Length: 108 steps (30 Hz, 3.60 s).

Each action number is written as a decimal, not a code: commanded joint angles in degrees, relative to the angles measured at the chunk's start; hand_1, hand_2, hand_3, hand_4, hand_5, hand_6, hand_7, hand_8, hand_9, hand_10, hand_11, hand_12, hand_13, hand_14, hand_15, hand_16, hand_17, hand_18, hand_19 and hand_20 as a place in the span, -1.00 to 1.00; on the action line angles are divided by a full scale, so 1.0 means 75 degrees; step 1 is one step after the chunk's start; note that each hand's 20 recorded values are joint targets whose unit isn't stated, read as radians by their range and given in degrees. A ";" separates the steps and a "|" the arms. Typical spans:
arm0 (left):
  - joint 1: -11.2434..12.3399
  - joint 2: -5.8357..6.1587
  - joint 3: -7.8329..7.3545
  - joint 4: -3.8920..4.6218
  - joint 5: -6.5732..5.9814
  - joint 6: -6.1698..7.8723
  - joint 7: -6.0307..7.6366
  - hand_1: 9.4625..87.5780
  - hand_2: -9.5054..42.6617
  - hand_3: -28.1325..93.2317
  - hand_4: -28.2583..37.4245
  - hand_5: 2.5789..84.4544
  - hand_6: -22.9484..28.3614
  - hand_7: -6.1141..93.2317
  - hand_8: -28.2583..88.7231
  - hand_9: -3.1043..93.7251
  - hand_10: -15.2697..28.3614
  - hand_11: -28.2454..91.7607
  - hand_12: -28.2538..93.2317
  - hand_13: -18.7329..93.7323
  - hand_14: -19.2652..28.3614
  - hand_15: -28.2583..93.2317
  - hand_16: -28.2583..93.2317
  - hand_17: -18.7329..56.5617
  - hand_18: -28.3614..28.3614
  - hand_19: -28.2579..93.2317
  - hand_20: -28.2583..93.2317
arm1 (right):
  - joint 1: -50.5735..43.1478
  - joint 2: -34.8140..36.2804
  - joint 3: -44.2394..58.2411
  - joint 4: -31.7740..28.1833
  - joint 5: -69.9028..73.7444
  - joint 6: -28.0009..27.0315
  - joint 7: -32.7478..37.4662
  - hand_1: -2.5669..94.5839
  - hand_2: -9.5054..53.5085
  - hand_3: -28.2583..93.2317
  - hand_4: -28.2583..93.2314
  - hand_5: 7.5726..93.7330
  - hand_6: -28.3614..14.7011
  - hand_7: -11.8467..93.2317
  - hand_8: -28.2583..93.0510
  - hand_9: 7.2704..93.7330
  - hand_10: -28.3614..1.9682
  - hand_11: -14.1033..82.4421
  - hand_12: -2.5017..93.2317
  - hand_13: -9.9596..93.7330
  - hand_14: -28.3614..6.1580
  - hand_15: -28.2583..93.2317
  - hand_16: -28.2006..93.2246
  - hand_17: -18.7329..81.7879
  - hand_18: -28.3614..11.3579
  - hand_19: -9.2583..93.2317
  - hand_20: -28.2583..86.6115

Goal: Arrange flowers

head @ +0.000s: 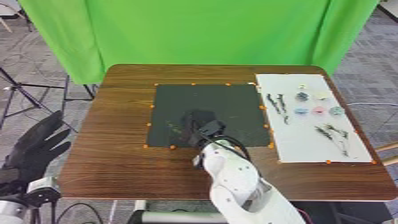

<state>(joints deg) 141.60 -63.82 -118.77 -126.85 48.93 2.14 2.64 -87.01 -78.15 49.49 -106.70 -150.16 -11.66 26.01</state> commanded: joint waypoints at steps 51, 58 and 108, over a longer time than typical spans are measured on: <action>-0.0512 0.0519 0.0397 0.0157 0.0003 -0.0277 -0.0549 -0.66 -0.84 0.61 -1.00 -0.54 -0.05 -0.49 -0.68 -0.60 0.12 -0.31 -0.23 -0.44 0.30 -0.20 -0.47 -0.78 0.66 0.10 -0.40 | -0.0074 -0.1879 0.0399 0.1504 -0.0382 -0.0172 0.0665 -0.43 -0.66 0.73 -0.90 0.73 0.43 0.26 -0.72 0.89 0.35 0.35 -0.05 0.73 0.18 0.80 0.09 0.08 -0.77 0.92 0.27; -0.0505 0.0500 0.0415 0.0166 -0.0006 -0.0282 -0.0500 -0.66 -0.84 0.62 -1.00 -0.54 -0.06 -0.48 -0.68 -0.60 0.12 -0.31 -0.24 -0.44 0.30 -0.19 -0.47 -0.78 0.66 0.10 -0.40 | -0.0185 -0.1830 0.0557 0.1404 0.0338 -0.0189 0.0258 -0.51 -0.51 0.69 -0.91 0.71 0.37 0.21 -0.71 0.85 0.23 0.34 -0.07 0.67 0.08 0.80 0.08 0.01 -0.78 0.88 0.28; -0.0097 -0.0102 0.0060 0.0023 0.0093 -0.0332 -0.0115 -0.66 -0.83 0.62 -1.00 -0.55 -0.07 -0.49 -0.68 -0.59 0.09 -0.33 -0.22 -0.43 0.28 -0.23 -0.45 -0.77 0.66 0.09 -0.40 | -0.1812 0.3535 0.4964 0.0002 0.0180 0.0222 0.2416 -0.37 -1.00 0.78 -1.00 -0.30 -0.08 0.14 -0.84 -0.27 -0.32 0.50 -0.13 0.02 -0.15 0.75 -0.16 -0.32 -0.65 0.65 0.38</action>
<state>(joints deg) 140.30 -64.26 -117.58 -126.39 49.28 0.49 2.31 -95.76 -54.48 83.07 -107.74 -147.88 -8.95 40.58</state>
